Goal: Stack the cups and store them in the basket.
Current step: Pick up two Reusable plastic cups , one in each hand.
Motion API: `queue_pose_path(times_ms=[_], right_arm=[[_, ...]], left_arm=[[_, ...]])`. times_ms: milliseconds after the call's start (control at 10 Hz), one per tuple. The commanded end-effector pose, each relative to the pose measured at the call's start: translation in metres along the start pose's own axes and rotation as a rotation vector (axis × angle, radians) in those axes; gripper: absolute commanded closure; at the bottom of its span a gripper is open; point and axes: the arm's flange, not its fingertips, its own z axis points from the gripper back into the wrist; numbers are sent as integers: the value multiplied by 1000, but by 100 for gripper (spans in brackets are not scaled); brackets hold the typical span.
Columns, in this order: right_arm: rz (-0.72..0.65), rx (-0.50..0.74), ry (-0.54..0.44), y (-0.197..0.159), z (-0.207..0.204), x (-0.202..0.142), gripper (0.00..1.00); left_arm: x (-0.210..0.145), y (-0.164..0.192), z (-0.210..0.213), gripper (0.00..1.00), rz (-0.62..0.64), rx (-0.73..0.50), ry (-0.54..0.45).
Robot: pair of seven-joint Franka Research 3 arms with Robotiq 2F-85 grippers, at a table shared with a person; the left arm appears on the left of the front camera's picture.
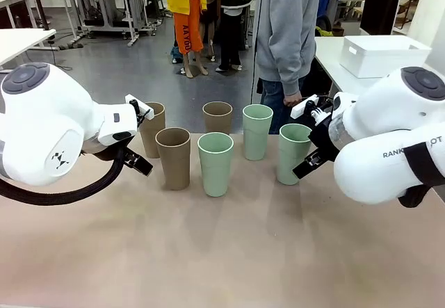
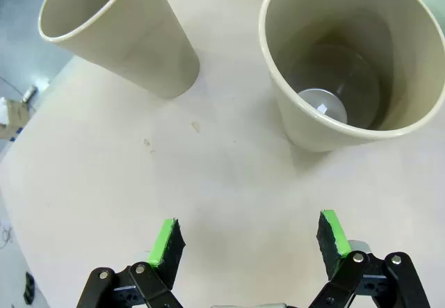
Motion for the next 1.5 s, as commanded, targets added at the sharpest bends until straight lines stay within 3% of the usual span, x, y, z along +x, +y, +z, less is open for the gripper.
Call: queue_pose_path(times_ms=[0,200,400,600,800,1100,1400], right_arm=[[0,0,0,0,0,0,0],[-2,-7,-21,-7,18,10,0],[24,-4,-42,-22,60,26,0],[57,78,-101,-52,108,32,0],[133,166,-196,-104,143,15,0],[228,298,-308,-189,153,-34,0],[187,365,-393,-231,152,-87,0]], left_arm=[[0,0,0,0,0,0,0],[5,6,19,0,-38,-38,-24],[9,32,65,0,-56,-130,-56],[1,61,123,0,-118,-231,-118],[-11,100,150,0,-172,-320,-159],[-41,160,154,0,-347,-480,-308],[-81,177,155,0,-374,-499,-422]])
